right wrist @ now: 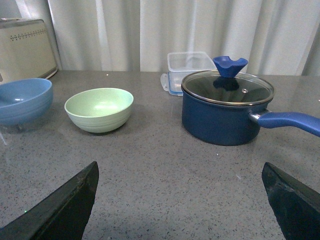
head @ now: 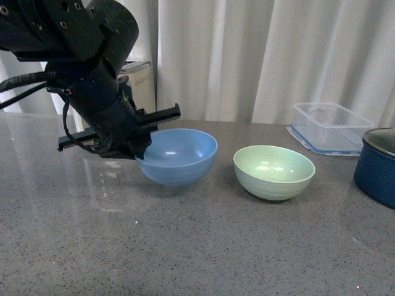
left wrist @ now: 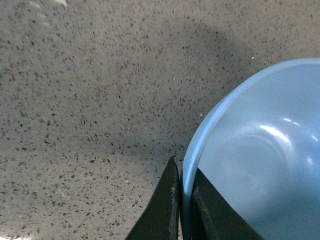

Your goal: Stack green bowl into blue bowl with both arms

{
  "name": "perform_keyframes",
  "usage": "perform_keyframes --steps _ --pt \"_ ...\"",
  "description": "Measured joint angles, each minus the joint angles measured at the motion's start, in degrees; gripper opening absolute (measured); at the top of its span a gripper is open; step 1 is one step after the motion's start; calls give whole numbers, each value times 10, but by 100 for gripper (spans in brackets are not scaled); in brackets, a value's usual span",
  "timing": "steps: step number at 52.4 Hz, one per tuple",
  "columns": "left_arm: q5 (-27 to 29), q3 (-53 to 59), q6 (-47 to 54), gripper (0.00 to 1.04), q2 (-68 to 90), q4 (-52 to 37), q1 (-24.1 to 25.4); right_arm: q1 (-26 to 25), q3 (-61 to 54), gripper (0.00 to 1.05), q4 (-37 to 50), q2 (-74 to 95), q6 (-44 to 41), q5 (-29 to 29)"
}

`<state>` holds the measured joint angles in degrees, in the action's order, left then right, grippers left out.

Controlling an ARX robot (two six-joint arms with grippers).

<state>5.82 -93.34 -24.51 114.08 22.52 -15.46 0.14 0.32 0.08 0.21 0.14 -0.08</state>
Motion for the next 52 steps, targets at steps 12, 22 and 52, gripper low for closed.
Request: perform_keyframes --steps 12,22,52 --pt "2 0 -5 4 21 0 -11 0 0 95 0 0 0 0" --pt "1 0 -11 11 24 -14 -13 0 0 95 0 0 0 0" --pt "64 494 230 5 -315 -623 26 0 0 95 0 0 0 0"
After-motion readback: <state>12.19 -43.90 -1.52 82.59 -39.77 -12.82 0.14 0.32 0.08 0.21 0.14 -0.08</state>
